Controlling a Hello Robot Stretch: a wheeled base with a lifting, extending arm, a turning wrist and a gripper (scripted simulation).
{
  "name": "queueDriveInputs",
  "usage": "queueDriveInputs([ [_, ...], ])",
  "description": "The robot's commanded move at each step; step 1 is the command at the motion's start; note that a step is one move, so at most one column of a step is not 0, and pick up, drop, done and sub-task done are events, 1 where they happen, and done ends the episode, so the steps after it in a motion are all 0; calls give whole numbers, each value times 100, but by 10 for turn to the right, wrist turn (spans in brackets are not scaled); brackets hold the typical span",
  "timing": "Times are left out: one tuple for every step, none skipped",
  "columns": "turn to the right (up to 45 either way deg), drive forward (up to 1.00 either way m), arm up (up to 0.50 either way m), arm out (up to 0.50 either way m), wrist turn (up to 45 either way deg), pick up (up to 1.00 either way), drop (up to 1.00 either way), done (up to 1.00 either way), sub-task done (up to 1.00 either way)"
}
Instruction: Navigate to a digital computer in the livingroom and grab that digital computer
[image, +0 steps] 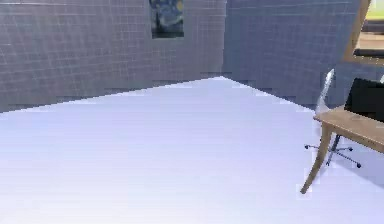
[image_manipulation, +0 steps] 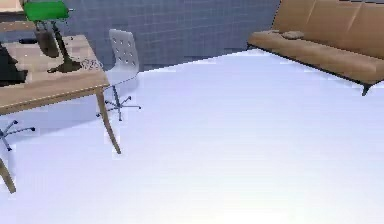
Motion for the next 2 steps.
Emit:
queueDriveInputs([
  [450, 0, 0, 0, 0, 0, 0, 0, 0],
  [120, 0, 0, 0, 0, 0, 0, 0, 0],
])
